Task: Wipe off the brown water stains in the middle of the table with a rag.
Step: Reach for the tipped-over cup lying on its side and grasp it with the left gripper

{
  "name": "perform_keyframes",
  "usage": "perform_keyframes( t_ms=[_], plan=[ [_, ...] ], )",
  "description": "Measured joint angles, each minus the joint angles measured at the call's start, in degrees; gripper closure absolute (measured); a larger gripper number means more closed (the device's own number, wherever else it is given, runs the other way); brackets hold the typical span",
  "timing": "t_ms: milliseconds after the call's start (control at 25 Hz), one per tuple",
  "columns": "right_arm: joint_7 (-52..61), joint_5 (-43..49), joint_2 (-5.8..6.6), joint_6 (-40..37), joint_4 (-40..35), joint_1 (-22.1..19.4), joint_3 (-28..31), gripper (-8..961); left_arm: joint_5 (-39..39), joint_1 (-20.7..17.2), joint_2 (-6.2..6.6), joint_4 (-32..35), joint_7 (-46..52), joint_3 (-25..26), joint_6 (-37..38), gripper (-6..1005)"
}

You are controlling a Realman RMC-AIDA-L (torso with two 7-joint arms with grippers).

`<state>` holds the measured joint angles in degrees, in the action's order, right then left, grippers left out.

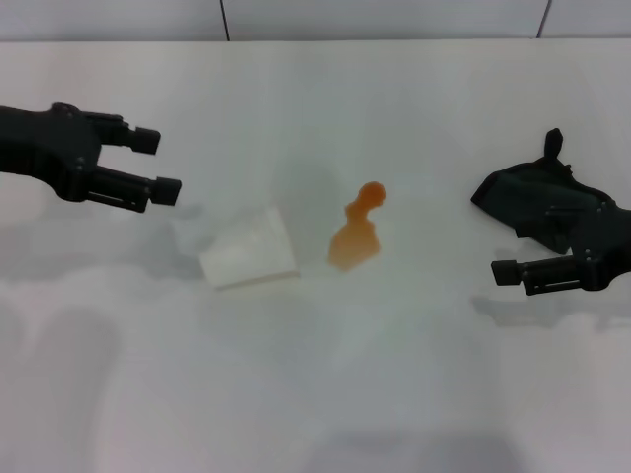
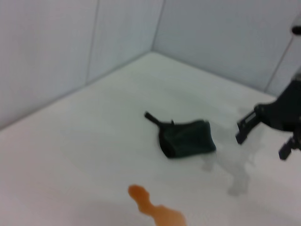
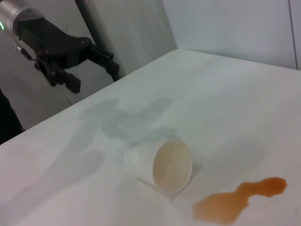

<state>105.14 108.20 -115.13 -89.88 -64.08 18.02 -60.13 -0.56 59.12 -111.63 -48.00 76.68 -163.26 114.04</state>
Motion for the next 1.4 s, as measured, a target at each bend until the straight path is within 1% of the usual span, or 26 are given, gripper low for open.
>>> perform_keyframes(
  t_ms=[280, 440, 760, 960, 1000, 1040, 1280, 1400],
  plan=[
    [-0.07, -0.51, -0.01, 0.07, 0.21, 0.00, 0.02, 81, -11.10, 5.21, -0.09, 0.01, 0.04, -0.05, -1.47, 119],
    [-0.09, -0.93, 0.00, 0.06, 0.21, 0.00, 0.02, 81, -16.08, 6.84, -0.19, 0.15, 0.36, -0.05, -3.64, 119],
    [-0.04, -1.31, 0.00, 0.12, 0.20, 0.01, -0.10, 81, -17.67, 6.77, -0.09, 0.71, -0.18, -0.05, -8.08, 120],
    [0.26, -2.12, 0.00, 0.49, 0.25, 0.17, -0.74, 81, -18.76, 7.47, -0.14, 4.51, -0.77, -0.05, -10.84, 120],
    [0.31, -2.25, 0.00, 0.49, 0.26, 0.17, -0.76, 81, -19.10, 7.82, -0.23, 5.13, -0.92, -0.04, -11.51, 121],
    [0.35, -2.39, 0.00, 0.50, 0.26, 0.17, -0.82, 81, -19.56, 8.31, -0.60, 5.92, -1.31, -0.05, -12.71, 121],
    [0.40, -2.57, 0.00, 0.62, 0.28, 0.18, -1.19, 81, -20.52, 9.26, -1.19, 7.32, -1.55, -0.04, -15.48, 121],
    [0.41, -2.61, 0.00, 0.67, 0.28, 0.18, -1.24, 81, -21.48, 10.40, -1.48, 9.30, -1.55, -0.05, -17.15, 122]
  ],
)
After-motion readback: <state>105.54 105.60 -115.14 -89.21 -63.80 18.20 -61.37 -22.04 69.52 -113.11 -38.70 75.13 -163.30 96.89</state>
